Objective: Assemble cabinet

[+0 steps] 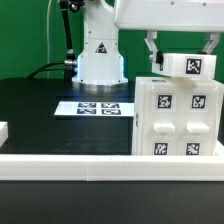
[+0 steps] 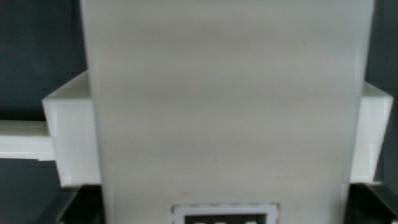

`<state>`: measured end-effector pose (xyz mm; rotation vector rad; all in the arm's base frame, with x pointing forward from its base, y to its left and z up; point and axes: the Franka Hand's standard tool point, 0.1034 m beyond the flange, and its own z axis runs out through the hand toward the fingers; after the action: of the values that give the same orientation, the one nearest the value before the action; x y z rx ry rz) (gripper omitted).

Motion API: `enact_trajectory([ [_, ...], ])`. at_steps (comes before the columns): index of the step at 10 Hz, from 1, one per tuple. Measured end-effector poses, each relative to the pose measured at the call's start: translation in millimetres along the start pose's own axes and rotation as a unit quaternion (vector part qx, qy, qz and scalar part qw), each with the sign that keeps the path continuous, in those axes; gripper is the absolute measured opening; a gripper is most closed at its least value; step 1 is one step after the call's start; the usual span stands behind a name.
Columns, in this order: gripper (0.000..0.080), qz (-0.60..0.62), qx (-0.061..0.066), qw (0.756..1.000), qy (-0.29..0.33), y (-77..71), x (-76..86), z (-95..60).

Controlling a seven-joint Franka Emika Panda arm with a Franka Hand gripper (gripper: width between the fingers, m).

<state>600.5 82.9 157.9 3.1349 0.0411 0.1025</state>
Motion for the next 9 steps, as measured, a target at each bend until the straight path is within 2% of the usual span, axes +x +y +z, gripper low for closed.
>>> enact_trajectory([
  [1, 0.0560, 0.009, 0.001, 1.000, 0.000, -0.3, 0.0, 0.0],
  [3, 0.0560, 0.121, 0.007, 0.993, -0.001, -2.8, -0.4, 0.2],
  [5, 0.0560, 0.216, 0.011, 0.976, -0.003, -4.9, -0.7, 0.5],
  [6, 0.0560, 0.268, 0.015, 0.963, -0.001, -5.5, -0.3, 1.0],
  [8, 0.0561, 0.392, 0.027, 0.920, 0.003, -6.3, 0.3, 1.4],
  [9, 0.0561, 0.416, 0.030, 0.909, 0.005, -6.4, 0.7, 1.4],
])
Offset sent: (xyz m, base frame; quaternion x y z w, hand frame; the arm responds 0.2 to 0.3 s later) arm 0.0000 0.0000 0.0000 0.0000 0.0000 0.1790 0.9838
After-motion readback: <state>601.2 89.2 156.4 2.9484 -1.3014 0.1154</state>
